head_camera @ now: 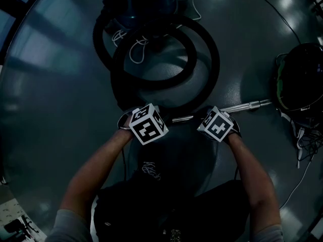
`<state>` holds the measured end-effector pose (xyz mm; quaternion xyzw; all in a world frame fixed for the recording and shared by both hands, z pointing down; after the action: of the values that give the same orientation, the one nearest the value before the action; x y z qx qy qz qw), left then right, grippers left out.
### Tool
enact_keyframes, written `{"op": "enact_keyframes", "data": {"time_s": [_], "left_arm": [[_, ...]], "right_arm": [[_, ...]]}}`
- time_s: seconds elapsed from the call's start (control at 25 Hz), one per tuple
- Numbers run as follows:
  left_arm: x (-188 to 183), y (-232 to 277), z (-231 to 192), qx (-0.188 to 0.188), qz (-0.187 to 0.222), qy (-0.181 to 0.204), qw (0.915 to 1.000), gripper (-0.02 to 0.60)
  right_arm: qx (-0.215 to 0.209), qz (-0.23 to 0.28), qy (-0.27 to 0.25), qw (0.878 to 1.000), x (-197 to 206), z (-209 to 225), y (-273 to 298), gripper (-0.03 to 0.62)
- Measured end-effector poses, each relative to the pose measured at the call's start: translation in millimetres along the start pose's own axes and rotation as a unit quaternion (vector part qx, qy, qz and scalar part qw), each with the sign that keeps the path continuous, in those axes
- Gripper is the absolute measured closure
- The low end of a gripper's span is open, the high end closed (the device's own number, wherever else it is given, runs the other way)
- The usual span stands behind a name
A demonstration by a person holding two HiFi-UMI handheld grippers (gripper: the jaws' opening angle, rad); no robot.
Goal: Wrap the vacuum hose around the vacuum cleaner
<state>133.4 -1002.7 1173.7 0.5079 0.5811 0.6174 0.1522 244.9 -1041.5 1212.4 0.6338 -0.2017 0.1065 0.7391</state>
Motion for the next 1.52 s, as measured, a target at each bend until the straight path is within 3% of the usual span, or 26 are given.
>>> {"op": "enact_keyframes", "data": {"time_s": [0.32, 0.76, 1.04, 1.36, 1.52], "left_arm": [[-16, -35, -8, -0.012, 0.016, -0.042, 0.9989, 0.575], [-63, -174, 25, -0.017, -0.001, -0.078, 0.9968, 0.575], [-109, -284, 86, -0.013, -0.006, -0.035, 0.9993, 0.575], [-166, -418, 179, -0.01, 0.047, -0.055, 0.9974, 0.575], [-194, -484, 224, -0.007, 0.083, -0.083, 0.9931, 0.575]], "right_arm": [[0.033, 0.057, 0.073, 0.995, -14, 11, -42, 0.591], [0.076, 0.131, 0.161, 0.975, -65, -44, -189, 0.591], [0.085, 0.154, 0.177, 0.968, -106, -103, -309, 0.591], [0.122, 0.177, 0.172, 0.961, -166, -190, -463, 0.589], [0.14, 0.188, 0.163, 0.958, -195, -226, -532, 0.591]]}}
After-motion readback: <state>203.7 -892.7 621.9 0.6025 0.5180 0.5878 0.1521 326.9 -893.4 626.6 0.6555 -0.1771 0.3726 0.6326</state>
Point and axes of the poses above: the fingertips, and each gripper's own axes: y forward along the fingers, z to its right, x out of its underside, the point moved 4 cm from there along -y, backward along the fingers, and after that the axes turned 12 degrees about -y, right-handed, at the moved point
